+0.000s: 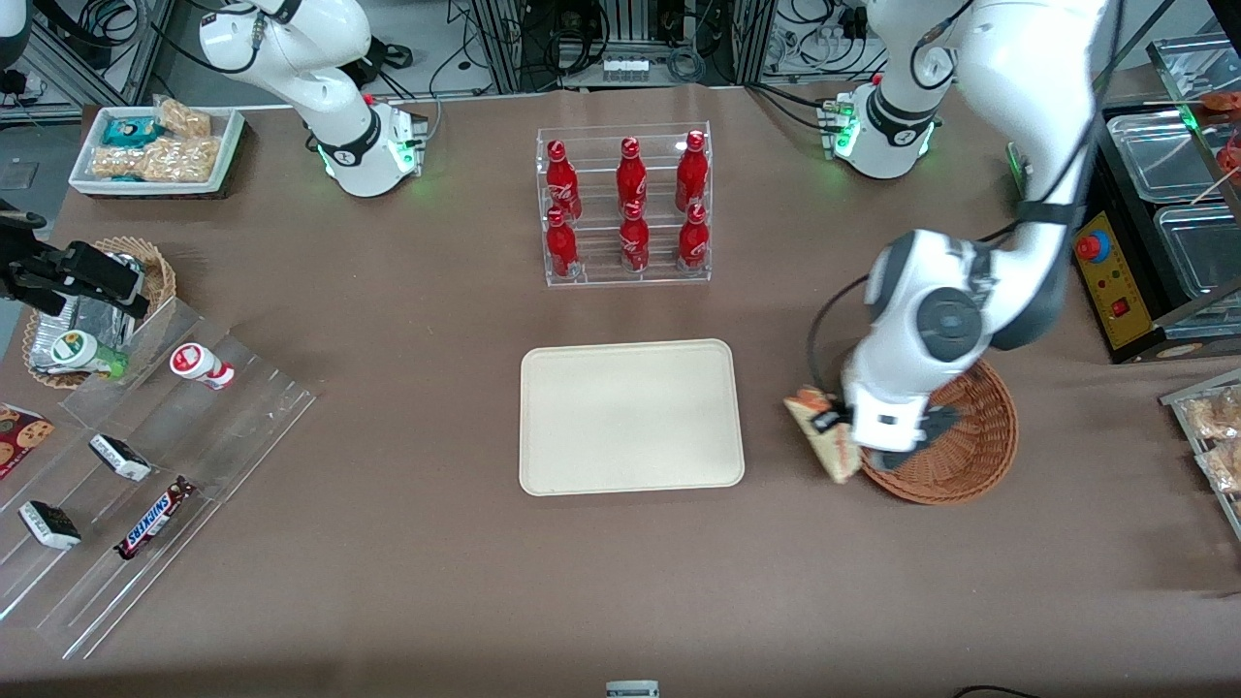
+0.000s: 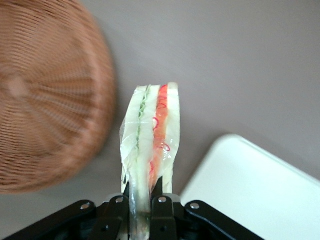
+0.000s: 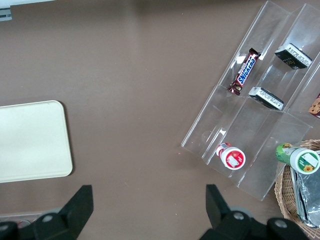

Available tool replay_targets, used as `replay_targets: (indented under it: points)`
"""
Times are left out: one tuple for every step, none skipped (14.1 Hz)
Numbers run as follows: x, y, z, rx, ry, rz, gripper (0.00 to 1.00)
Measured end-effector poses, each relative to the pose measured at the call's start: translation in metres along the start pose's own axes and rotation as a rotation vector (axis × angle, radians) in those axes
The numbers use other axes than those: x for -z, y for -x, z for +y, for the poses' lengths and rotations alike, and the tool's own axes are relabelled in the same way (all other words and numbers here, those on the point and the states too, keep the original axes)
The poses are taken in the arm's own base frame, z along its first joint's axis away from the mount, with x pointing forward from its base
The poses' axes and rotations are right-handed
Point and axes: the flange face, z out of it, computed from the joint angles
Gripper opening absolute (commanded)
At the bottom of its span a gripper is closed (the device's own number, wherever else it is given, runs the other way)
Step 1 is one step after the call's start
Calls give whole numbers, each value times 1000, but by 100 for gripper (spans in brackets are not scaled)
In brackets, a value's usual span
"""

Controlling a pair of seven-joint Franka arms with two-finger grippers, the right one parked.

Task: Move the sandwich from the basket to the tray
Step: 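Lift the sandwich with the left gripper and carry it to the tray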

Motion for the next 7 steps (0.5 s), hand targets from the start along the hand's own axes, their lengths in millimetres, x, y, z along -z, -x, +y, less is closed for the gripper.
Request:
replay_targets:
  points:
    - [-4, 15, 24, -39, 8, 2, 6]
    - [-8, 30, 46, -75, 17, 4, 6]
    - [-11, 44, 67, -109, 27, 7, 6]
    - [-15, 60, 87, -143, 35, 8, 7]
    - [-21, 78, 107, -178, 43, 8, 7]
    - [-26, 93, 125, -209, 51, 9, 7]
    - [-32, 107, 141, -234, 59, 10, 7]
